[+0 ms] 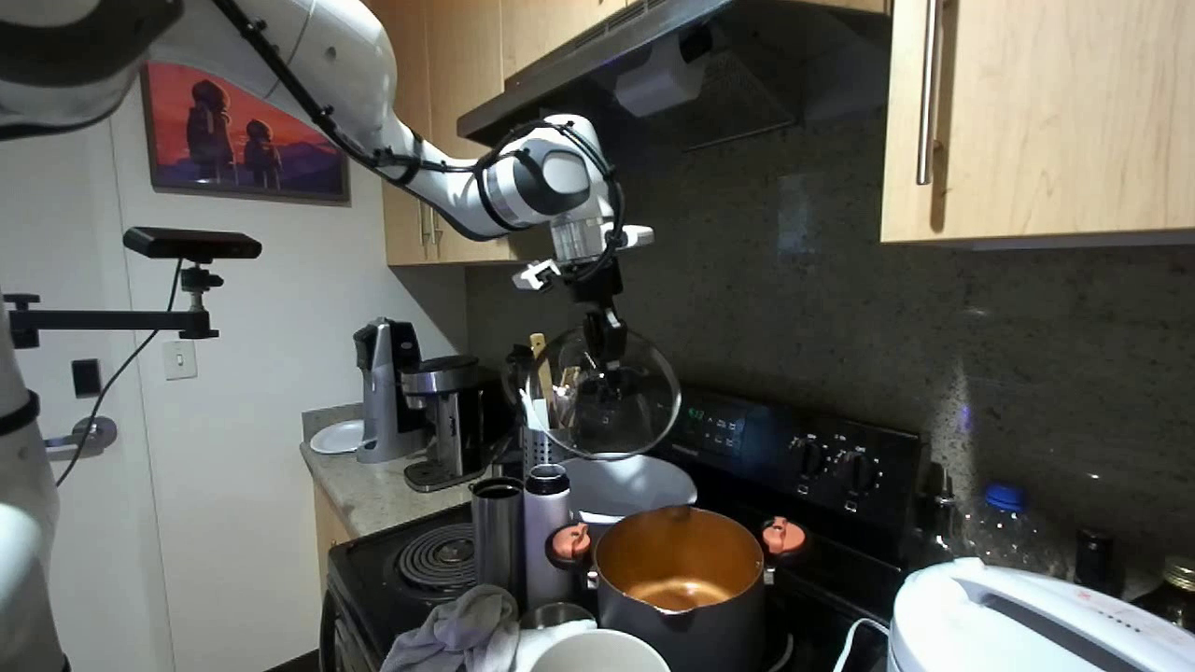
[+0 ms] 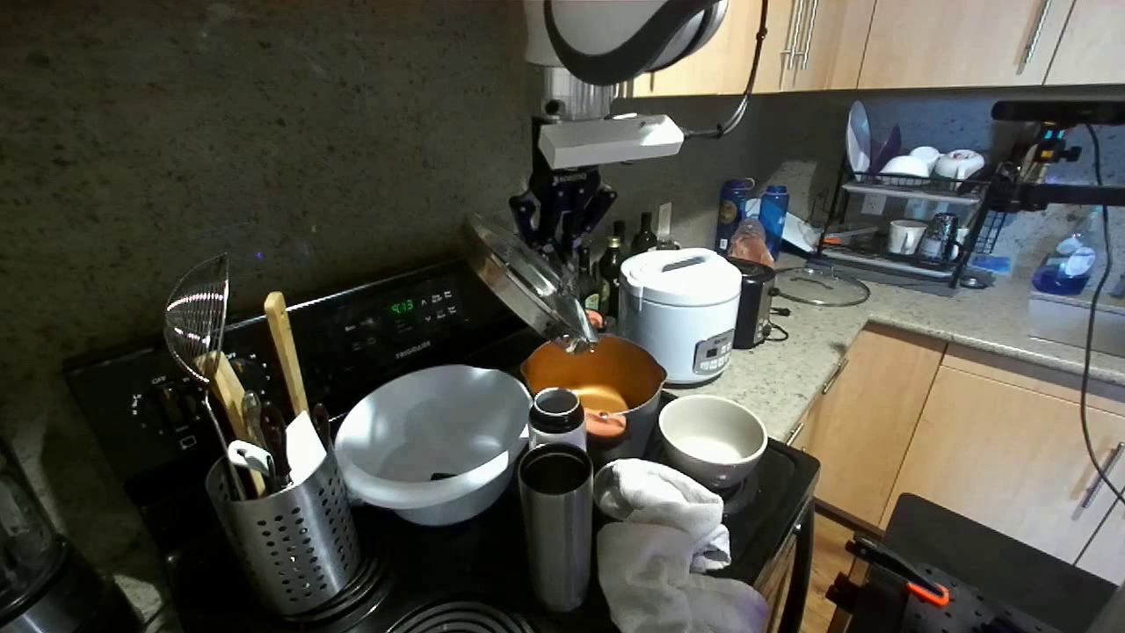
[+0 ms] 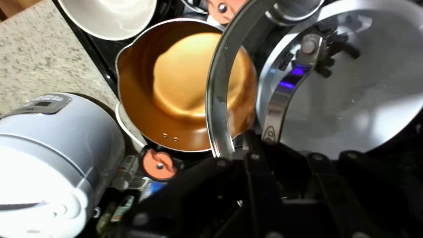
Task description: Pick up the lid off the pot and put it on the stove.
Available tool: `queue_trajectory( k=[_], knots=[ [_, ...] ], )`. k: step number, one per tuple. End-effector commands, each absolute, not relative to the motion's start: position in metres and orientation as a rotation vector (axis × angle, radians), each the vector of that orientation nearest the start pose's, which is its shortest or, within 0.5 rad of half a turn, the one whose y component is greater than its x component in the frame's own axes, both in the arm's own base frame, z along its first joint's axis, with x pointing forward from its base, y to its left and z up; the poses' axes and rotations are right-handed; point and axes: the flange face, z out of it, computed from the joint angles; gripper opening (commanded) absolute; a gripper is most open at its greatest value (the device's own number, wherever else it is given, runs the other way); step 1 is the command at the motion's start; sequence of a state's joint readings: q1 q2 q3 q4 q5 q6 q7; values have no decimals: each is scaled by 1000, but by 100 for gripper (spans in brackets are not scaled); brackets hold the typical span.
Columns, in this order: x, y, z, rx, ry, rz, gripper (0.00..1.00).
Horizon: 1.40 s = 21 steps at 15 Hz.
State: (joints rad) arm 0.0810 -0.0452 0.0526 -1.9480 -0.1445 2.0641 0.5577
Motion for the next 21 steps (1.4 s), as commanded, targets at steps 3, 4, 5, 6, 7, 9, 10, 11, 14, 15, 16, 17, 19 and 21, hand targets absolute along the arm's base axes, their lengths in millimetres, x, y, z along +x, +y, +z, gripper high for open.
queue_trajectory(
  k=[3, 4, 5, 6, 7, 9, 10, 11, 14, 15, 16, 17, 19, 21],
  knots=[
    [508, 161, 562, -3154, 65, -266, 5],
    [497, 178, 564, -3155, -33, -251, 5],
    [487, 197, 563, -3159, -130, -245, 5],
    [478, 212, 563, -3155, -225, -236, 5],
    [469, 230, 561, -3147, -320, -229, 5],
    [455, 261, 549, -3130, -472, -229, 5],
    [448, 273, 544, -3127, -543, -223, 5],
    [441, 286, 533, -3139, -618, -245, 5],
    [424, 314, 500, -3171, -816, -348, 5],
    [421, 321, 485, -3174, -865, -382, 5],
    [417, 326, 475, -3169, -907, -413, 5],
    [415, 331, 460, -3164, -948, -456, 5],
    [409, 339, 431, -3136, -1027, -551, 5],
    [405, 345, 403, -3116, -1088, -648, 5]
  ],
)
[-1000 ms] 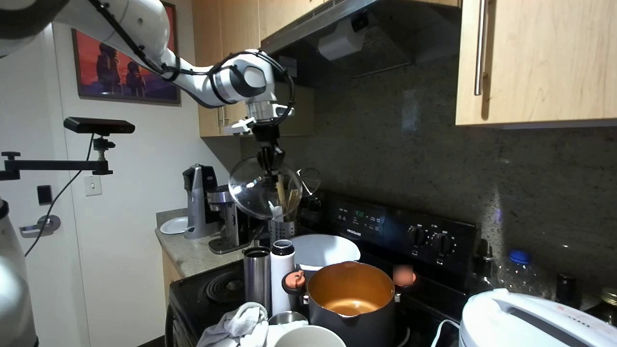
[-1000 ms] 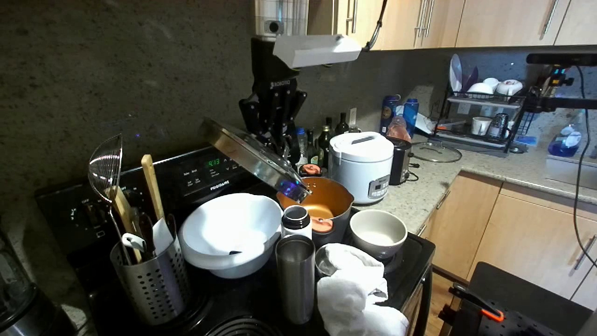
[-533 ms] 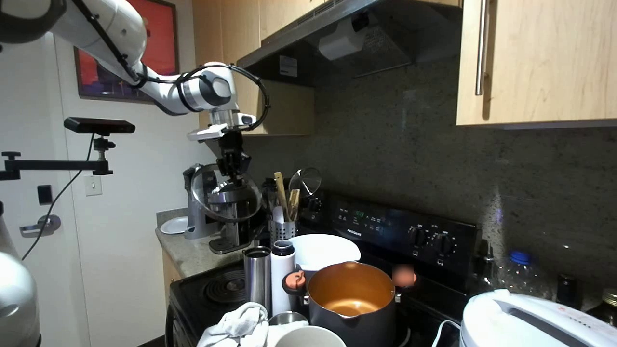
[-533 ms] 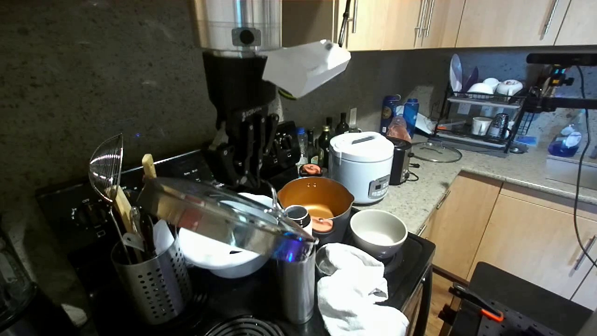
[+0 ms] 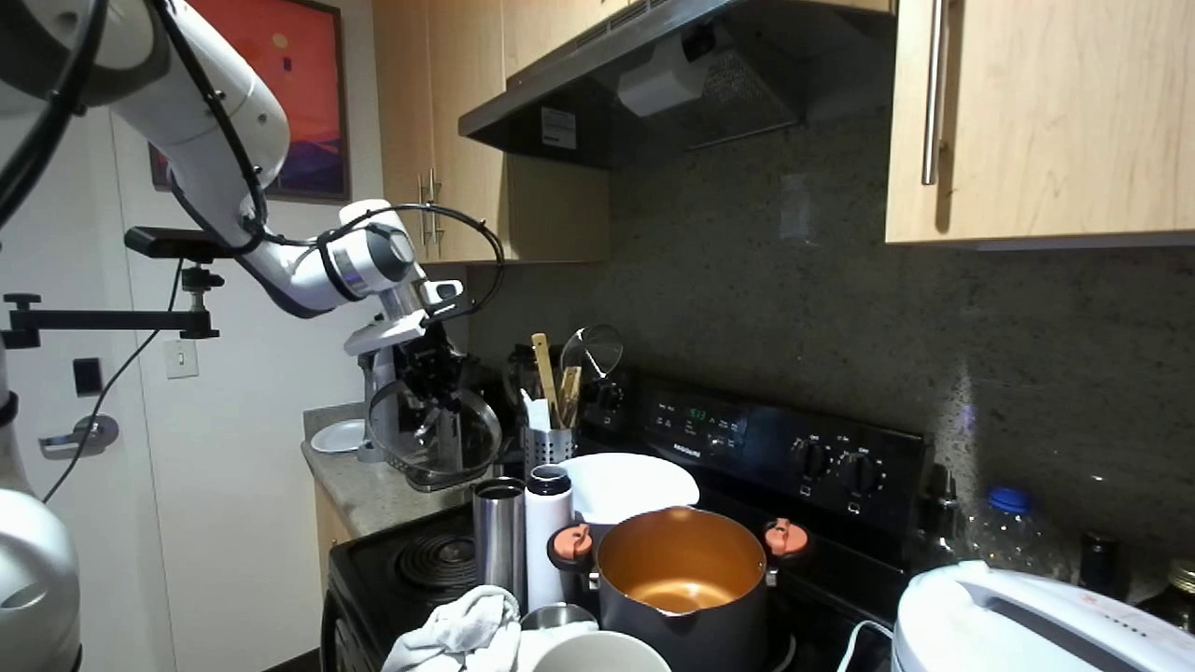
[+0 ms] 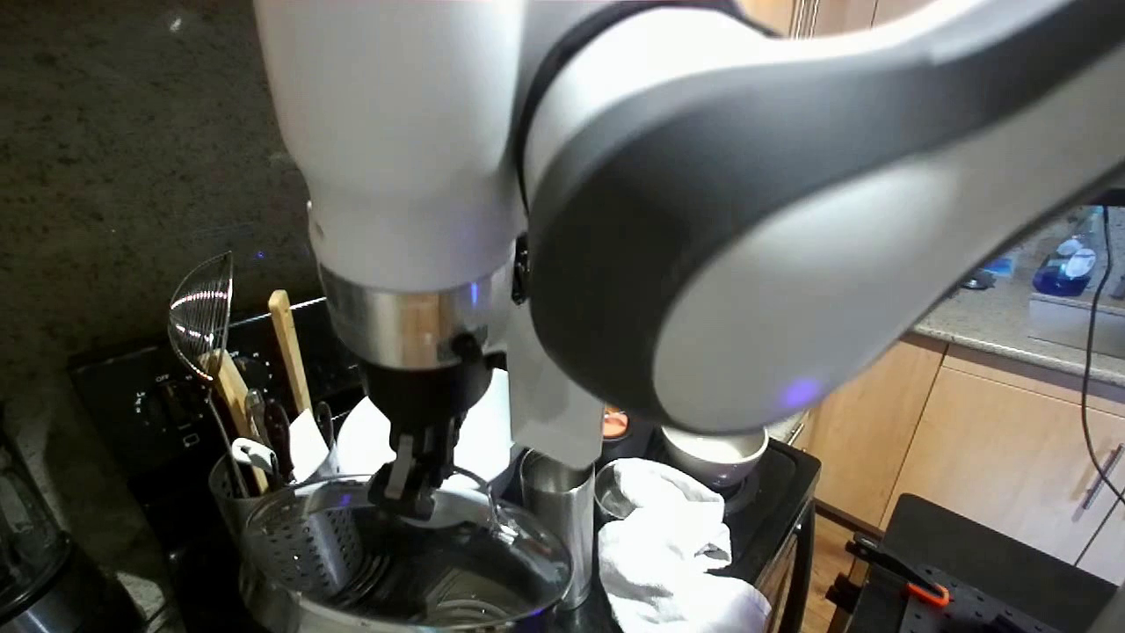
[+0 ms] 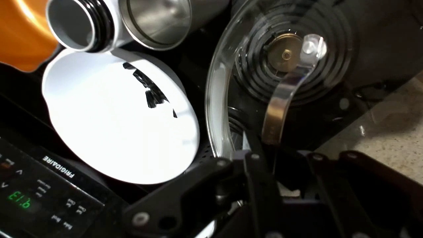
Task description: Pick up the lid off the pot and put it on the stove.
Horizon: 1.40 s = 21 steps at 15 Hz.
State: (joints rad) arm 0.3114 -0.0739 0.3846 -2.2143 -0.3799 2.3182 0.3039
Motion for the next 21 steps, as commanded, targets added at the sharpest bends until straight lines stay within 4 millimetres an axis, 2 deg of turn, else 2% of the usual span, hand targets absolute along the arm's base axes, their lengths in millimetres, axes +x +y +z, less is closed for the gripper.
queue_trajectory(
  k=[1, 5, 11, 21],
  knots=[
    [404, 346, 390, -3112, -1106, -674, 5],
    [405, 349, 353, -3107, -1148, -739, 5],
    [402, 354, 319, -3069, -1257, -933, 5],
    [394, 335, 260, -3017, -1616, -1057, 5]
  ],
)
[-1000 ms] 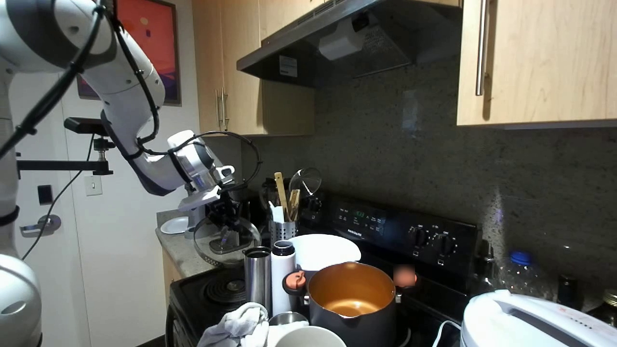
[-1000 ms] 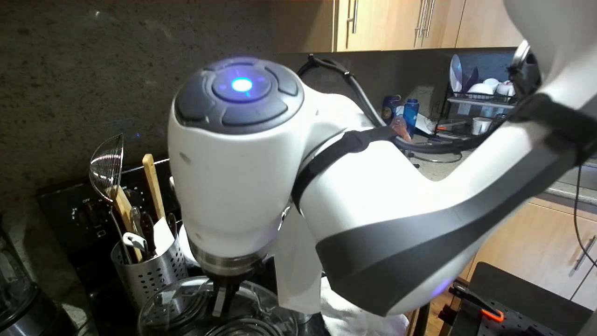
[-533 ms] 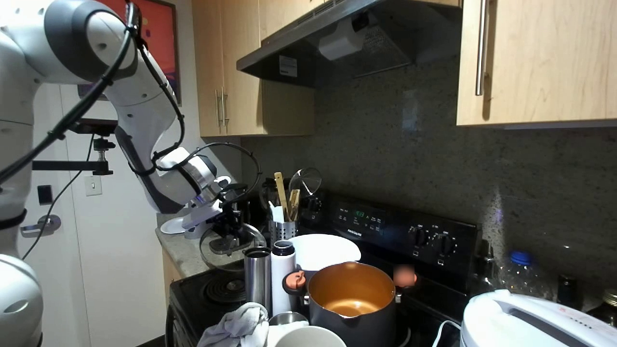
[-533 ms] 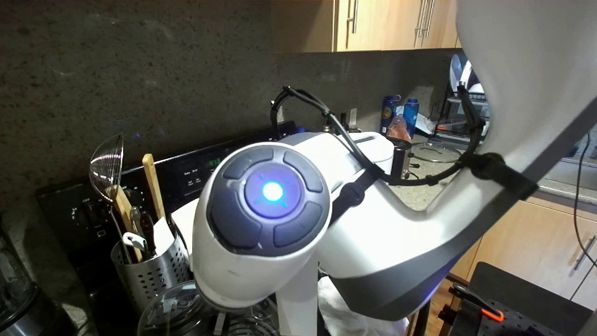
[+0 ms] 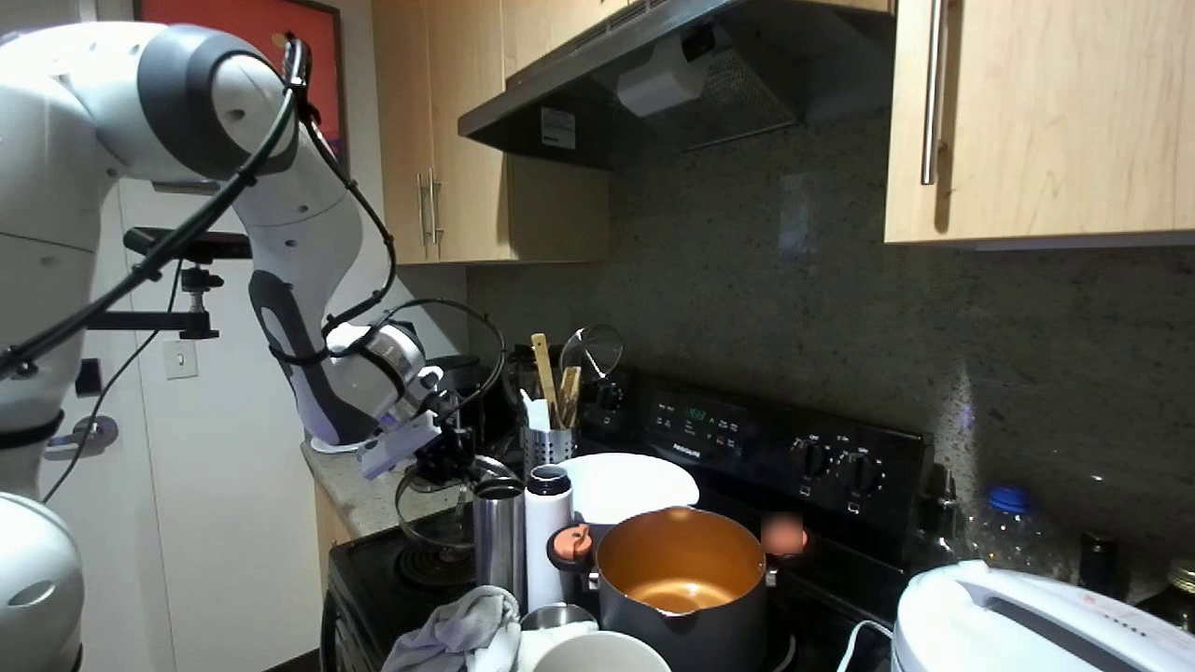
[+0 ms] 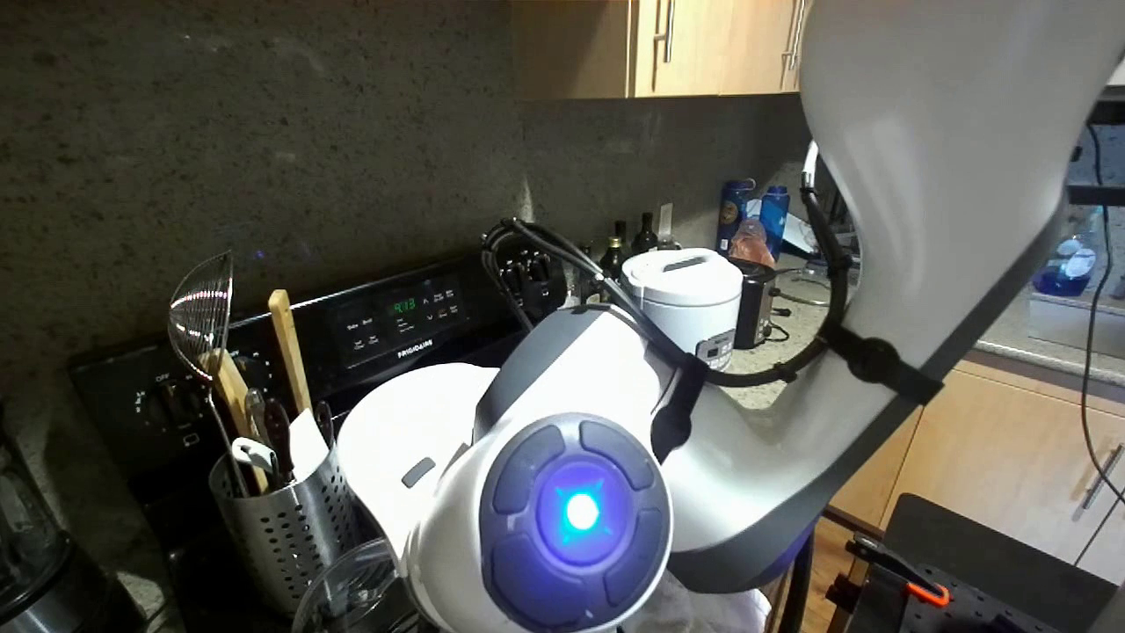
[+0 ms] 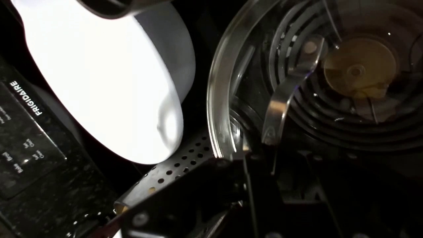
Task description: Pick up the lid off the pot and put it on the stove.
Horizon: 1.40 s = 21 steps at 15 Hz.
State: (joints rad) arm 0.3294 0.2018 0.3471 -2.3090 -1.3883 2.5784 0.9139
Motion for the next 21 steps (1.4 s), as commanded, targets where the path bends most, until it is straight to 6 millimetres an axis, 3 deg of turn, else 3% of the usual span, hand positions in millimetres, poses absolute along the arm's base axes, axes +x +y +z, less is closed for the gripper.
queue_trajectory(
  k=[1, 4, 6, 8, 17, 21],
  knots=[
    [394, 333, 253, -3008, -1654, -1060, 5],
    [398, 323, 240, -2992, -1720, -1078, 5],
    [380, 338, 226, -2987, -1732, -1078, 5],
    [366, 350, 215, -2996, -1726, -1045, 33],
    [276, 428, 181, -3043, -1615, -1077, 98],
    [261, 450, 170, -3107, -1496, -1131, 100]
  ],
)
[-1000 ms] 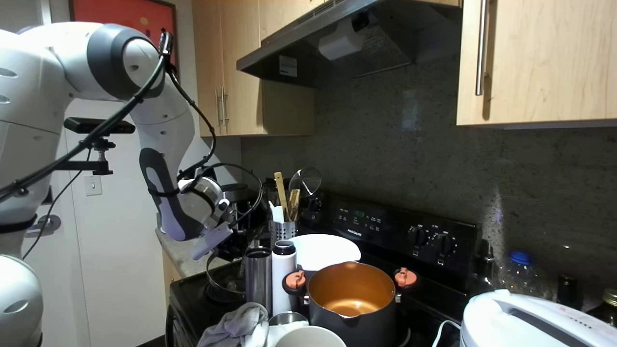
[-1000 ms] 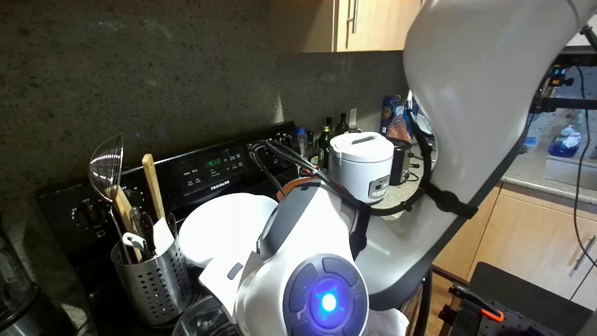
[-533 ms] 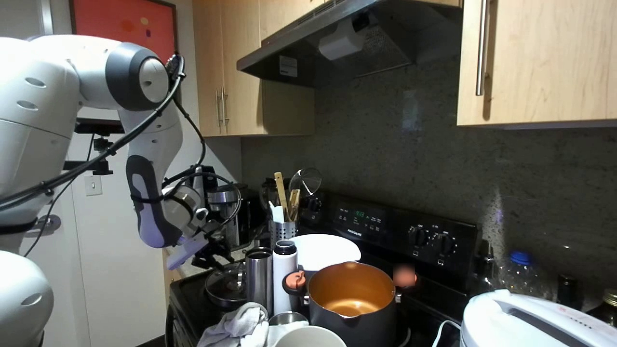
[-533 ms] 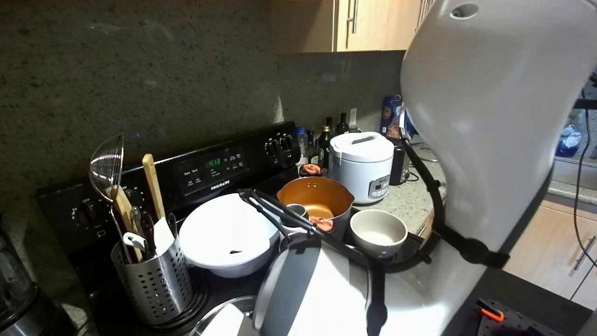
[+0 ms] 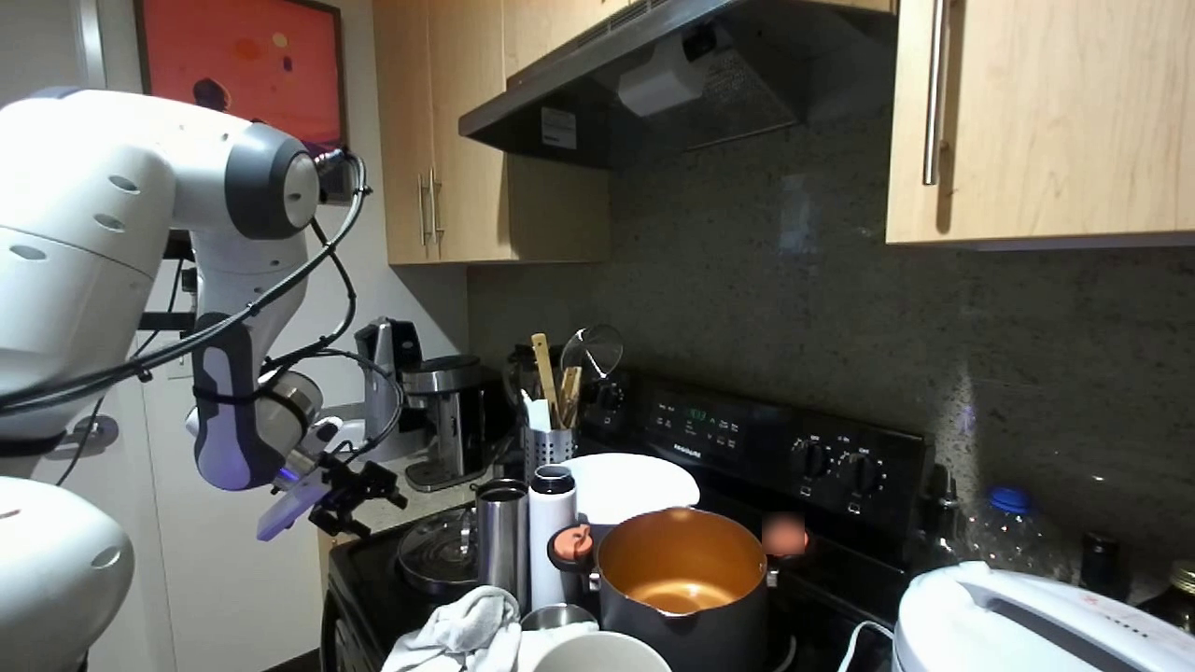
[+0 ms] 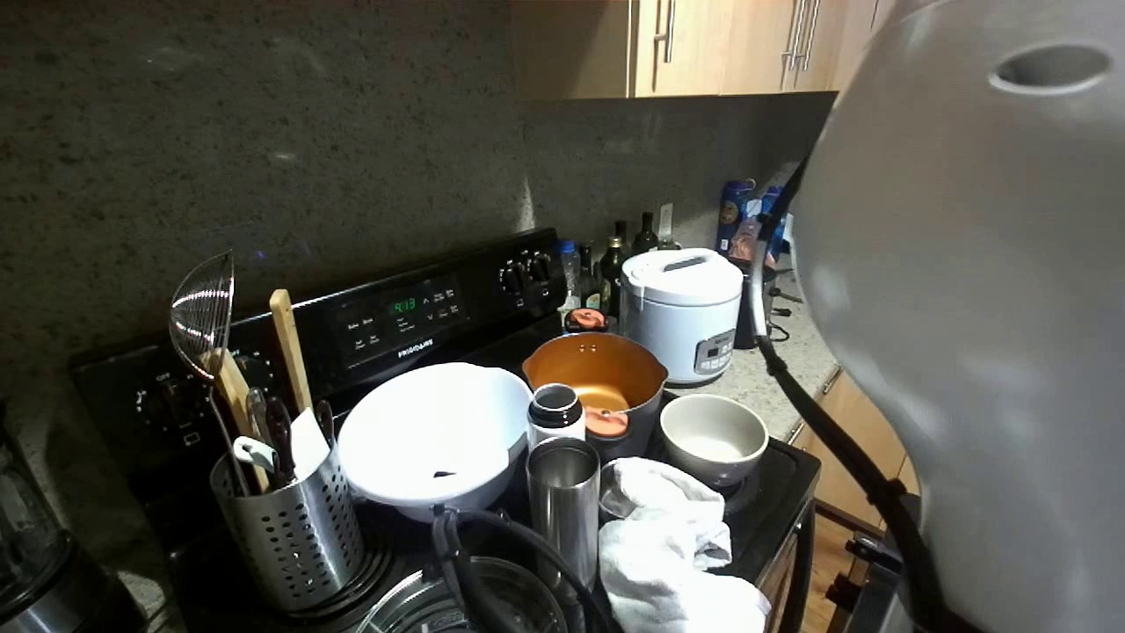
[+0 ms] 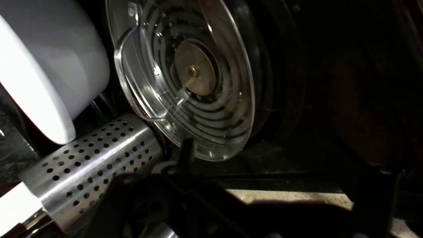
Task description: Pick up the lid off the pot and put it on the stove.
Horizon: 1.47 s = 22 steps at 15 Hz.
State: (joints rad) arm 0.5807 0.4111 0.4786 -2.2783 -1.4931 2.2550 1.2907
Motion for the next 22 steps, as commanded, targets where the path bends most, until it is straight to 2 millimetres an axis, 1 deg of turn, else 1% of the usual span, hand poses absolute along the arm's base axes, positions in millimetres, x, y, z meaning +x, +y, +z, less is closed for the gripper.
queue_trajectory(
  k=[1, 2, 4, 5, 7, 10, 12, 15, 18, 19, 22],
  knots=[
    [263, 452, 167, -3133, -1449, -1121, 100],
    [265, 451, 166, -3159, -1397, -1101, 100],
    [276, 442, 163, -3217, -1284, -1046, 100],
    [284, 433, 164, -3249, -1223, -1031, 100],
    [304, 414, 170, -3308, -1095, -1004, 100],
    [334, 389, 189, -3355, -905, -946, 100],
    [358, 373, 209, -3344, -778, -902, 100],
    [397, 345, 249, -3290, -597, -853, 100],
    [433, 318, 287, -3199, -475, -763, 100],
    [445, 306, 298, -3171, -432, -724, 100],
    [475, 278, 322, -3120, -323, -611, 100]
  ],
)
